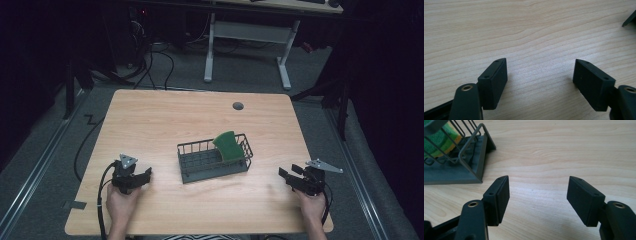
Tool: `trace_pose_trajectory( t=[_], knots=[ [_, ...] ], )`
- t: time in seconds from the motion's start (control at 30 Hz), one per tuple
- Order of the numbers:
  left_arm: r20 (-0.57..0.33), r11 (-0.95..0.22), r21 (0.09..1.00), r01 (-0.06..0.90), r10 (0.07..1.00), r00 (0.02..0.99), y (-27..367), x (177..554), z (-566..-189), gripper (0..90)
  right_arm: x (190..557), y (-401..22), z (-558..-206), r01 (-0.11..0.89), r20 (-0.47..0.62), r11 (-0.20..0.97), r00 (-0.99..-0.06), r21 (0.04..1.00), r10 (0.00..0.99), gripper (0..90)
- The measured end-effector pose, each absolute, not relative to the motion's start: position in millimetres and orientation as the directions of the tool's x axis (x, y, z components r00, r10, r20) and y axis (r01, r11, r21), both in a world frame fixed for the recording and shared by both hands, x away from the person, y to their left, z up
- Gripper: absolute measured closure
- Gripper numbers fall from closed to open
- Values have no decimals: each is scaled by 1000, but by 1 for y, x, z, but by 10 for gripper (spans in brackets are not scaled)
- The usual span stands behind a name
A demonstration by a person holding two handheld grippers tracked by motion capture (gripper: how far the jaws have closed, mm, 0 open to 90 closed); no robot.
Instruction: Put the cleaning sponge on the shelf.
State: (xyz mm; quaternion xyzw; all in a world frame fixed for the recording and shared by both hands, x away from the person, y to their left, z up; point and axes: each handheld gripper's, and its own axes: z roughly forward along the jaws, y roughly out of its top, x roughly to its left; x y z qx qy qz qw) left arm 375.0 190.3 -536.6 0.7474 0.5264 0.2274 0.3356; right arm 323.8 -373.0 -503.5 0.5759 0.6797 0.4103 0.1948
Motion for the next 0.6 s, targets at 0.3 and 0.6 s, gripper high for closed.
trace_pose_trajectory(
  t=[0.3,0.6],
  knots=[
    [-14,-220,741,634,939,342,190,375,-537,281,330,-363,-520,648,219,14,-278,761,935,347],
    [-14,-220,741,634,940,342,190,375,-537,282,334,-352,-529,657,182,50,-281,753,942,347]
  ],
)
